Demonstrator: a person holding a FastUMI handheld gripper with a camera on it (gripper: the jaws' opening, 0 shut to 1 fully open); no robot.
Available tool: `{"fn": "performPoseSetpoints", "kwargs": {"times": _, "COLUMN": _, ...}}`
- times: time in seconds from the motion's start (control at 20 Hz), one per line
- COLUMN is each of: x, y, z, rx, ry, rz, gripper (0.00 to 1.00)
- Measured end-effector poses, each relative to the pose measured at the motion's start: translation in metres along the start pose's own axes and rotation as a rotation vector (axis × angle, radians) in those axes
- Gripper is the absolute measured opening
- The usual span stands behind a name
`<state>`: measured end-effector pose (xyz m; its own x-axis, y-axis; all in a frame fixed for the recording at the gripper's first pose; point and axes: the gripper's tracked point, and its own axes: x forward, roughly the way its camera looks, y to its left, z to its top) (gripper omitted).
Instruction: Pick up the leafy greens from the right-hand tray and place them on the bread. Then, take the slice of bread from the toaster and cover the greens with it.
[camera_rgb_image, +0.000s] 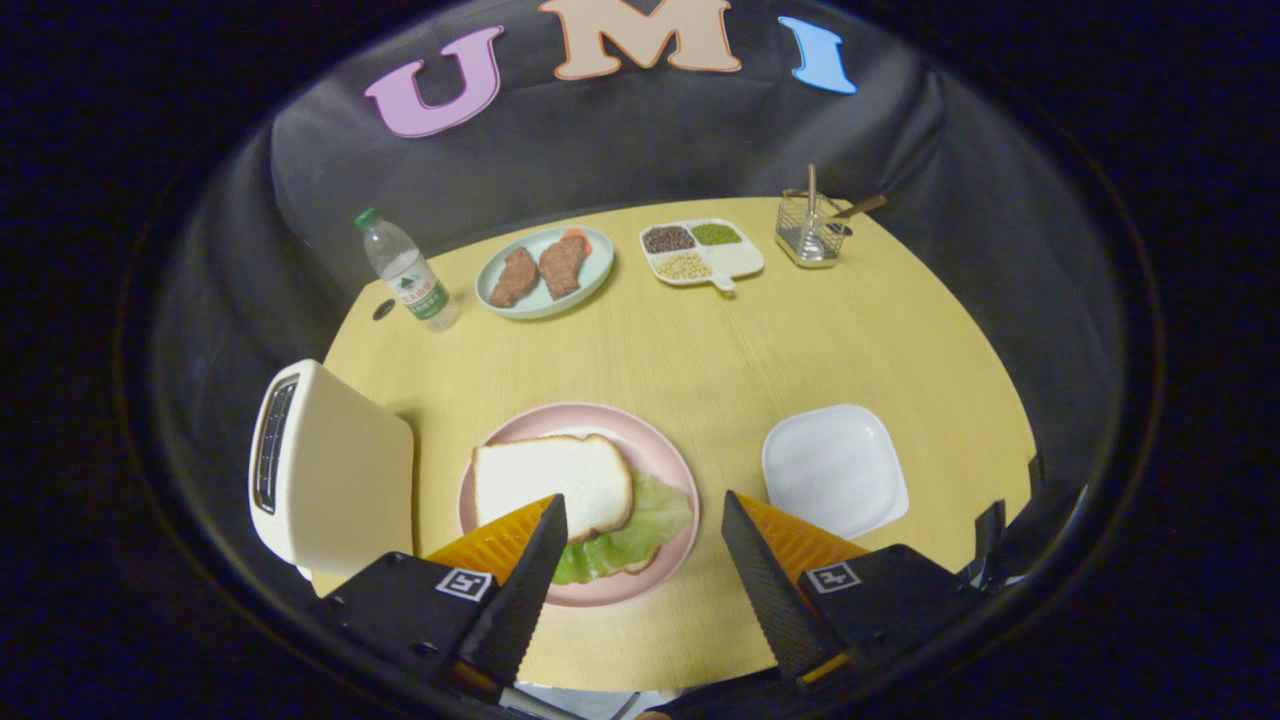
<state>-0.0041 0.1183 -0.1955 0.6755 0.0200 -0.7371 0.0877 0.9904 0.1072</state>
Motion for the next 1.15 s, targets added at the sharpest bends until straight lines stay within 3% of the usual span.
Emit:
{"fn": "performPoseSetpoints", "kwargs": {"times": 0.4, "x": -0.032, "y": -0.02, "z": 0.109, "rx": 0.01, "ry": -0.392, "rz": 0.113, "gripper": 0.97}}
{"fn": "performPoseSetpoints", "kwargs": {"times": 0.7, "x": -0.09, "y": -0.045, "z": 0.173, "rx": -0.072, "ry": -0.707, "rz": 0.115, "gripper": 0.96}}
{"fn": "performPoseSetpoints", "kwargs": {"times": 0.95, "x": -0.13, "y": -0.057, "z": 0.192, "rx": -0.093, "ry": -0.844, "rz": 0.095, "gripper": 0.96}}
{"fn": "performPoseSetpoints", "kwargs": {"times": 1.15, "x": -0.143, "y": -0.056, "z": 0.188, "rx": -0.136, "ry": -0.837, "rz": 0.092, "gripper": 0.96}}
